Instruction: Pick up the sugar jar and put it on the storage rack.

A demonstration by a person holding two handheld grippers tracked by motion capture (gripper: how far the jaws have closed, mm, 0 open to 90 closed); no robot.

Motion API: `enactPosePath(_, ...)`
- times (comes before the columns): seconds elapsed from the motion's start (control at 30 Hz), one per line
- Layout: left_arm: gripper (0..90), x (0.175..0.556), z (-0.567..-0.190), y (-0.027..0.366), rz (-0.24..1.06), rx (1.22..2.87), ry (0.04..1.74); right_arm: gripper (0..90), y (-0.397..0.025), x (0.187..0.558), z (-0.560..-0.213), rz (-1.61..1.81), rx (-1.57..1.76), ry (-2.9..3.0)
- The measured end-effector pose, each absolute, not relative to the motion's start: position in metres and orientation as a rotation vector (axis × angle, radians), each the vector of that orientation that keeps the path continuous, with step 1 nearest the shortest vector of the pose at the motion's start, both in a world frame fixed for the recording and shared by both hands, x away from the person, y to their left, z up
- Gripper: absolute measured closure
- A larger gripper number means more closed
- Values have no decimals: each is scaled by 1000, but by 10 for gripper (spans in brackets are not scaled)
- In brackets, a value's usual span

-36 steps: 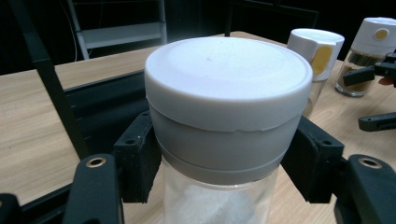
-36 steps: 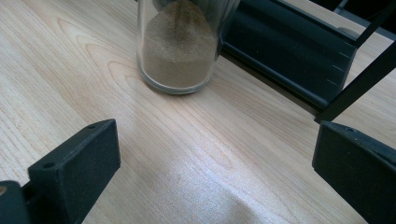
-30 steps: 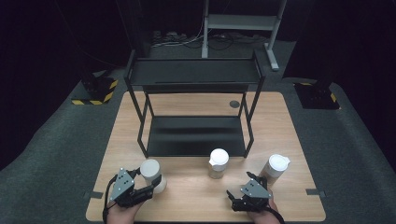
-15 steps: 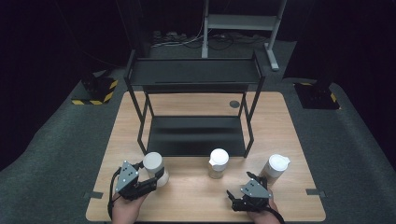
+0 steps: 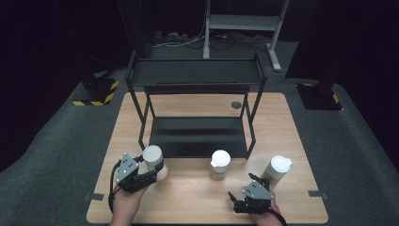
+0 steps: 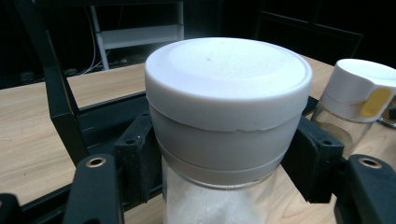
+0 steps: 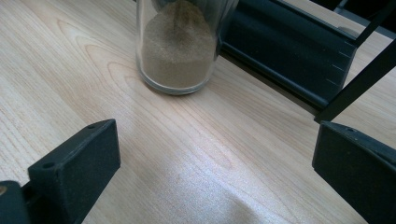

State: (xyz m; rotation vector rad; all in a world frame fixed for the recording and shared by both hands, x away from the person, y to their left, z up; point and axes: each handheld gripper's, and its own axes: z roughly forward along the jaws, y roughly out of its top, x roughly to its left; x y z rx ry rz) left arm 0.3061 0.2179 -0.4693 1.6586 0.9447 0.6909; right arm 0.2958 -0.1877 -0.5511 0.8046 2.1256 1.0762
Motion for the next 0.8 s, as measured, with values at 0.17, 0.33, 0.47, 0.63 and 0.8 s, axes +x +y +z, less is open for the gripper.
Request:
enactPosePath(0.17,350,312,-470,215,697,1679,953,3,-188,296,-551,1076,803,2126)
enactPosePath(0.33,349,319,-470,213,704,1681,959,3,-188,296,-551,1078,805,2125)
enactPosePath(0.47,350,325,-468,211,705,1680,961,3,-188,296,-551,1078,804,2125)
enactPosePath(0.63,350,331,-465,209,712,1680,961,3,-188,296,-551,1080,805,2127)
enactPosePath(0.8,350,338,-462,207,715,1678,966,3,-188,296,-551,1080,802,2129)
